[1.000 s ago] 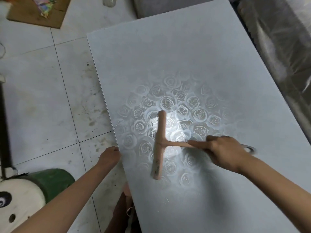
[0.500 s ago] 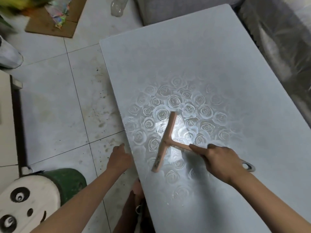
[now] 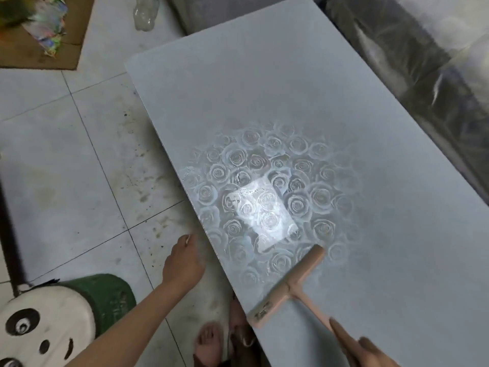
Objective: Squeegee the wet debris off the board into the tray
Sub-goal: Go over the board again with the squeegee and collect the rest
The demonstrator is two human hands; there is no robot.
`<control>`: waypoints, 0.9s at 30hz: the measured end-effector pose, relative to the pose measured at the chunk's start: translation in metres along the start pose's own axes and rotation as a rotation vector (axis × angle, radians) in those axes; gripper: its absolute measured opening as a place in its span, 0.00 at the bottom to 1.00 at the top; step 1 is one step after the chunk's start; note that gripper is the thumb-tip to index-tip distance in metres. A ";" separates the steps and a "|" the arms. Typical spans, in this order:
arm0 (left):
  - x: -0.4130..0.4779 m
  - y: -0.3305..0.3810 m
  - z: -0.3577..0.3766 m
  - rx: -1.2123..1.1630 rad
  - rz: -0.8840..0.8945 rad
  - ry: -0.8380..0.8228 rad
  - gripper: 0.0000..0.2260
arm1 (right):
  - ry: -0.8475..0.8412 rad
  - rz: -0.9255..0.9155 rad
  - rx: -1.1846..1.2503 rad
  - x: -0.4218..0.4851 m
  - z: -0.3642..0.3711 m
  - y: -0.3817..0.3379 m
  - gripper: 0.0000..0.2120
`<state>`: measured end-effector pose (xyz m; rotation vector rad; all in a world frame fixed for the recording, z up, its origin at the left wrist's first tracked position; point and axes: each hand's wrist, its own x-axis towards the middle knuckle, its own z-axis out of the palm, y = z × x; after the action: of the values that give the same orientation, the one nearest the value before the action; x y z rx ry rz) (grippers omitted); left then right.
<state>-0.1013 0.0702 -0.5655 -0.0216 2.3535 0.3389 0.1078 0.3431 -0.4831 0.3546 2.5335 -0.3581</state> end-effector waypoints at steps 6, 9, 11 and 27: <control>-0.021 -0.035 0.010 0.027 0.013 -0.041 0.29 | 0.026 0.171 0.088 0.026 0.023 -0.084 0.34; -0.023 -0.042 0.007 0.051 0.020 -0.042 0.28 | 0.060 0.181 0.110 0.073 0.016 -0.116 0.29; -0.022 -0.041 0.004 0.039 0.009 -0.059 0.27 | 0.091 0.199 0.125 0.076 0.007 -0.122 0.26; -0.008 -0.064 0.009 -0.048 -0.034 -0.177 0.25 | 0.087 0.292 0.165 0.094 0.009 -0.149 0.27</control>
<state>-0.0815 0.0099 -0.5815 -0.0526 2.1673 0.3653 -0.0119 0.2182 -0.5162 0.8085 2.4933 -0.4456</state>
